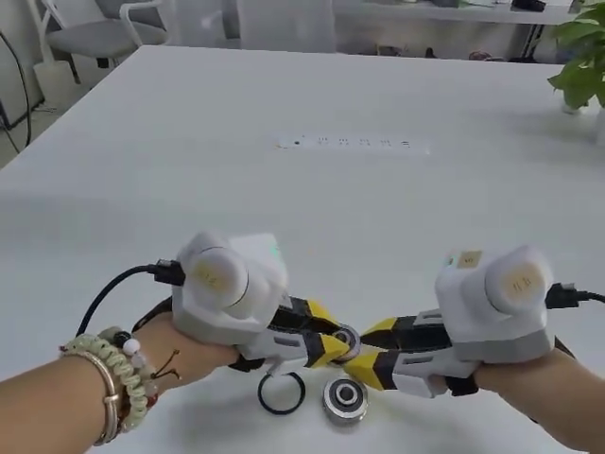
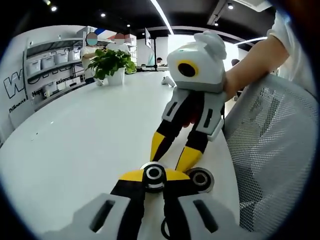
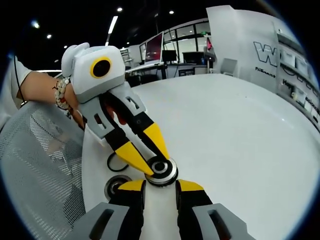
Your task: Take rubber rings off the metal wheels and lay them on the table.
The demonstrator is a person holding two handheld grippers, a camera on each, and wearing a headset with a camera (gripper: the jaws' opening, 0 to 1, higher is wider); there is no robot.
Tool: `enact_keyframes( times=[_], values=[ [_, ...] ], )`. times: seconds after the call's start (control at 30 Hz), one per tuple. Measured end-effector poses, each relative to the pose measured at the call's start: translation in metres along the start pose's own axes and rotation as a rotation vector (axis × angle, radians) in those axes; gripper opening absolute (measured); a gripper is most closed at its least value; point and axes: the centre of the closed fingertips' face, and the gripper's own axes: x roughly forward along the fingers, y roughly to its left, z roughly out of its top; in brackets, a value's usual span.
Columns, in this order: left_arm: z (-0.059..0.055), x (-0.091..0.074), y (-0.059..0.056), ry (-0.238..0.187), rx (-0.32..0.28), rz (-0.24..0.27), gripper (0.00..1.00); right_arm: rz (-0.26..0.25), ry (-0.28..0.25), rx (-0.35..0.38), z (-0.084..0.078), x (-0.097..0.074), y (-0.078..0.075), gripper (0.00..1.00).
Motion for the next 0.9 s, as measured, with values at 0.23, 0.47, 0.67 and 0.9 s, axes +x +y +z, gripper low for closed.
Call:
enact_keyframes(
  times=[0.23,0.47,0.67,0.9],
  values=[
    [0.0004,-0.0001,-0.0001,-0.005,-0.008,0.002,0.08,-0.019,-0.016,0.015,0.0013,0.0014,-0.0017,0.22],
    [0.0012,0.0,-0.0001,-0.014,-0.013,0.005,0.08,-0.032,-0.035,-0.016,0.0081,0.0042,-0.0006,0.24],
    [0.0014,0.0003,-0.0002,-0.016,-0.017,0.01,0.08,-0.028,-0.017,-0.061,0.0072,0.0034,-0.0014,0.23],
    [0.0018,0.0009,-0.0006,-0.017,-0.014,0.012,0.08,-0.006,-0.002,-0.028,0.0031,0.0005,-0.0036,0.21]
  ],
)
